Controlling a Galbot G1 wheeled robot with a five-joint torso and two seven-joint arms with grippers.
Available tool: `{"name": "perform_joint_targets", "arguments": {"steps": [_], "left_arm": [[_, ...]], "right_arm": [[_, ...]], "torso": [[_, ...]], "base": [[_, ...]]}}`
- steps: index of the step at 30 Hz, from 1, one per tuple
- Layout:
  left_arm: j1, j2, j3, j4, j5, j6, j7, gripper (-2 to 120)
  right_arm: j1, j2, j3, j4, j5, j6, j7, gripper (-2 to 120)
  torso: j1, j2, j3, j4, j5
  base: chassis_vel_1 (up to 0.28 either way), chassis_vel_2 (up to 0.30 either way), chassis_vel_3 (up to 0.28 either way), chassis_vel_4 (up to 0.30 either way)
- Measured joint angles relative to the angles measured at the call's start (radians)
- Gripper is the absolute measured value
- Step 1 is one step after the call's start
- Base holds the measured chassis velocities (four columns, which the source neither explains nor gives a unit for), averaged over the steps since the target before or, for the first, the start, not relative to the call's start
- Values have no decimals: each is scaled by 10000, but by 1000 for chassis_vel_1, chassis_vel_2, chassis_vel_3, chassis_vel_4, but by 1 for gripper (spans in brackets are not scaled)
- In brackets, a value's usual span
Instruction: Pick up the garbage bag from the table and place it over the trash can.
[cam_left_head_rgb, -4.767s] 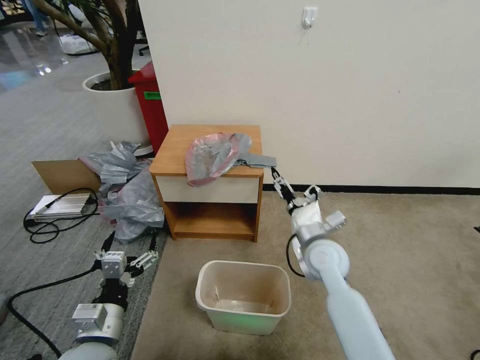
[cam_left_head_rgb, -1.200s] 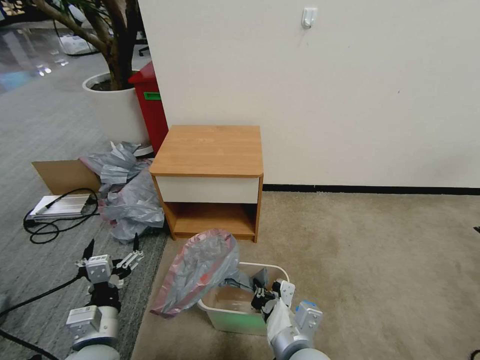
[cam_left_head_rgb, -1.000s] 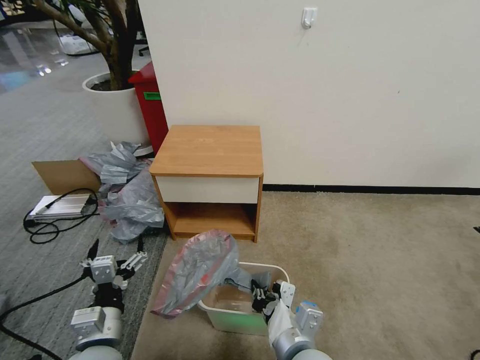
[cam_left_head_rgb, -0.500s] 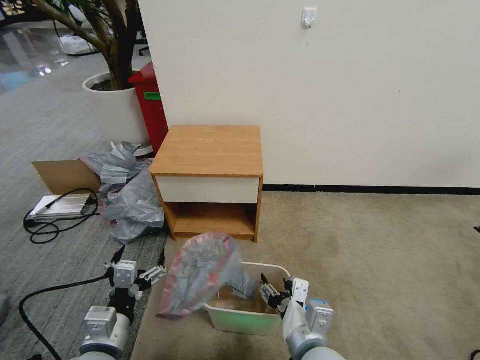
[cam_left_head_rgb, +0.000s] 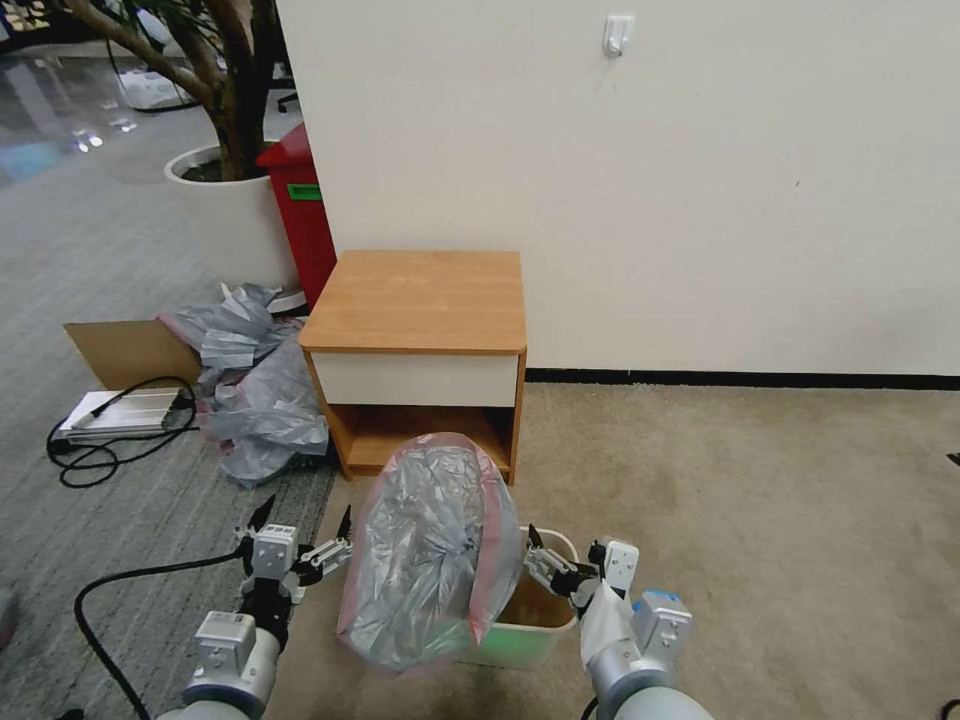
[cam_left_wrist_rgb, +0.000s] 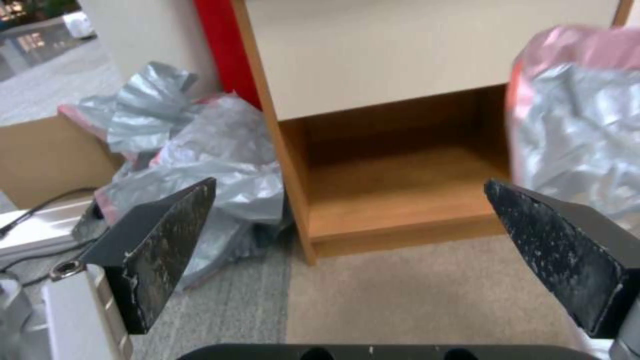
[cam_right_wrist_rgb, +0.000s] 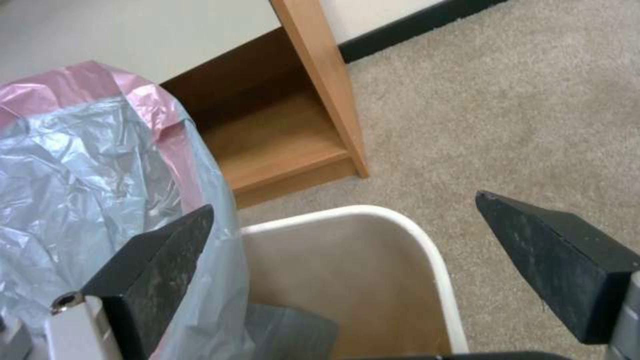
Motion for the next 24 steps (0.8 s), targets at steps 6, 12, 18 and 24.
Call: {"name": "perform_joint_targets", "arguments": {"steps": [6,12,18,24], "left_arm": [[319,80,-325,-1158,-1468,-26,1383,100],[443,284,-34,-1482,-2868,-1444,3782,100],[-21,76,541,-1123,-2030,-1071,3191,100],[-1036,-566,1146,-304,-2258,1481,2273,100]], "right_arm": [[-1,154,130,108,-182,38,-29,100],[-5,788,636,195,-1151,460,-437,100],[-136,1105,956,339,-1350,756,-660,100],[-308,1354,1106,414,-1477,1000,-828,100]], "torso": [[0,0,-1,0,2],[0,0,0,0,1],[0,1,0,1,1],[-1,0,0,0,1]], "base": [[0,0,0,0],[0,0,0,0],[0,0,0,0],[0,0,0,0]]}}
